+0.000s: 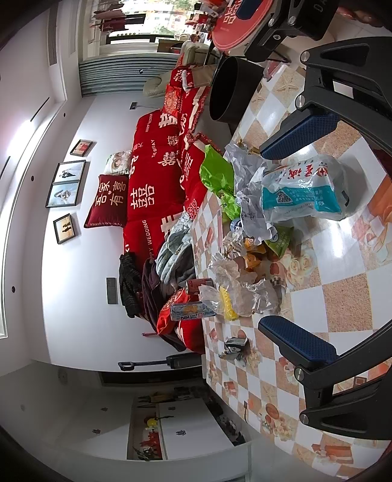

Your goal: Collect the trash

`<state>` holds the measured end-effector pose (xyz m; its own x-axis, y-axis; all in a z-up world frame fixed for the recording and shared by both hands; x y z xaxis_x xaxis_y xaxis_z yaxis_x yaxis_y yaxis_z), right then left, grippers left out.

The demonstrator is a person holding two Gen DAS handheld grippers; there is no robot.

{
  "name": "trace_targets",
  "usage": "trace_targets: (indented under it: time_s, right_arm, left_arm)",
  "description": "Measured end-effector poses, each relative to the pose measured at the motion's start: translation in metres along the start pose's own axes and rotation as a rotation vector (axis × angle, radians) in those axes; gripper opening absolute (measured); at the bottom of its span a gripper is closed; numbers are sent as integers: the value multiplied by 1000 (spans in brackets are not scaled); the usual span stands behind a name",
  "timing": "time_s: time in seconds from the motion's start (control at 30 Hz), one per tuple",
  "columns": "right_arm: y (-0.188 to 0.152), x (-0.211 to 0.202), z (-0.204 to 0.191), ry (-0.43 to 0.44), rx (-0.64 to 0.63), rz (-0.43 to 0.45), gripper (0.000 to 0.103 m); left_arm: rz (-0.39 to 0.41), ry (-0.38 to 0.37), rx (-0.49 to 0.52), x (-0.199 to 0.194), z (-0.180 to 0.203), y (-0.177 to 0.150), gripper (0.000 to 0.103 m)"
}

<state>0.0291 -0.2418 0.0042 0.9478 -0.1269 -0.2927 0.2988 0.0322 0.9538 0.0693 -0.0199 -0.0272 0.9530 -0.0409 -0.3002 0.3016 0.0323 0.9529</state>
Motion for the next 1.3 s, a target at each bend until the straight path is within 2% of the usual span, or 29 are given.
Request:
trace_targets:
  time_s: [1.3]
  right_arm:
    - [2, -1, -7, 1, -2, 6, 103]
  left_arm:
    - [-2, -1, -9, -1, 0, -2, 103]
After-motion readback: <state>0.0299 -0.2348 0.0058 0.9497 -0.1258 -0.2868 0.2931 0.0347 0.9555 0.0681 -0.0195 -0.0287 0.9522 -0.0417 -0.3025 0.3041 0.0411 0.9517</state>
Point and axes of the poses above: each gripper's, at about its wrist camera, not at the fingertips, and x roughly the way its jaws point, z to its right, y to its top, the point moved 9 cm from there along x, roughly the way its jaws point, and after that the axes turned 4 degrees about -x, right-handed, at the moved point
